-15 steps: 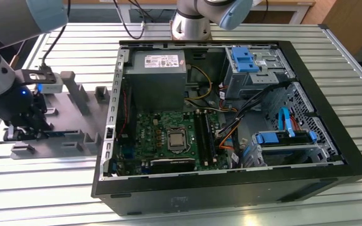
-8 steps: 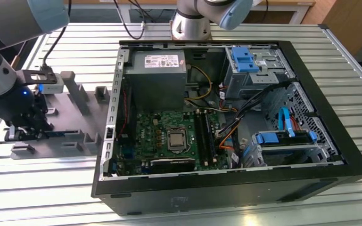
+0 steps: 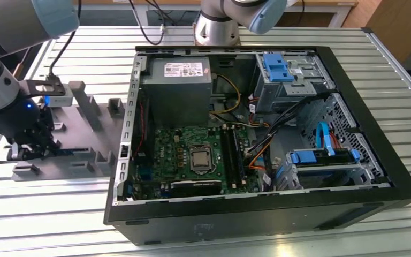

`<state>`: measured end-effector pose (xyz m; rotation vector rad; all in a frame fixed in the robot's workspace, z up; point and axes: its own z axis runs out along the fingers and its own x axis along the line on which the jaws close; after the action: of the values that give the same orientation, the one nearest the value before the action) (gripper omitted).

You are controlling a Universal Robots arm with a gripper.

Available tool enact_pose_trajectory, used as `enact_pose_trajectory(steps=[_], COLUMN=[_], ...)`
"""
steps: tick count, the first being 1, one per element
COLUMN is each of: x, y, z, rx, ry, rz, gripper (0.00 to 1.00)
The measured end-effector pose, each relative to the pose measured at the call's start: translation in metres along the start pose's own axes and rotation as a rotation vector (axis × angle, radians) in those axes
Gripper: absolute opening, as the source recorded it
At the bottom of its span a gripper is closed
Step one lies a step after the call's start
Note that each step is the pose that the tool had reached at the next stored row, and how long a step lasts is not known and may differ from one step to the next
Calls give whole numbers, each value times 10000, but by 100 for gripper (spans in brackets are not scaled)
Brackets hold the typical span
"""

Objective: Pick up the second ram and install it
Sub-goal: 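Pick up the second ram and move it above second insertion slot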

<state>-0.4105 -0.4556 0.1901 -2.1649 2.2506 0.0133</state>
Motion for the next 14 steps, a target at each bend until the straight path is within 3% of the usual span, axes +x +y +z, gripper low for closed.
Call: enact_pose_trajectory(steps=[8, 10, 11, 14], x=[0, 0, 0, 0], y=[0, 0, -1, -2], z=[8, 10, 11, 16], rx=[0, 0, 0, 0], ry=[0, 0, 0, -1], rz=[0, 0, 0, -1], gripper=[22, 24, 30, 30])
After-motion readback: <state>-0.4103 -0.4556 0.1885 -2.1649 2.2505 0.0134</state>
